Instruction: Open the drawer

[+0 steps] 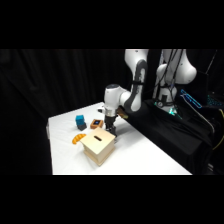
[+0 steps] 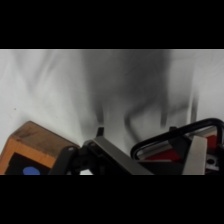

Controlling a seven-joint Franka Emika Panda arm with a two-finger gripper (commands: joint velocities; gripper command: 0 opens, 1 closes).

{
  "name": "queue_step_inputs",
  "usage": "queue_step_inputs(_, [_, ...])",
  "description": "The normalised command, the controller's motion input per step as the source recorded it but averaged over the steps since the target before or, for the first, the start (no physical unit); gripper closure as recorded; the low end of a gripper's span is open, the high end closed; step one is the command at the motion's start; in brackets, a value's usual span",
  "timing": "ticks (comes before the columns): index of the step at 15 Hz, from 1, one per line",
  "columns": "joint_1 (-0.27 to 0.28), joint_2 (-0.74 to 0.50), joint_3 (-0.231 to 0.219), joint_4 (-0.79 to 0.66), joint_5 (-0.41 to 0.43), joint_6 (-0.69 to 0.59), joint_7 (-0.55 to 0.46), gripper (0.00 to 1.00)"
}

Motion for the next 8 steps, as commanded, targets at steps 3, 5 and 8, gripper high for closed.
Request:
queue_step_inputs(3, [-0.048, 0.0, 0.031, -0.06, 0.022, 0.15, -0.14, 0.0])
queue_step_inputs(5, [-0.059, -0.07, 0.036, -0.16, 0.027, 0.17, -0.14, 0.0])
queue_step_inputs(8, [-0.051, -0.11, 0.019, -0.24, 0.017, 0.21, -0.14, 0.0])
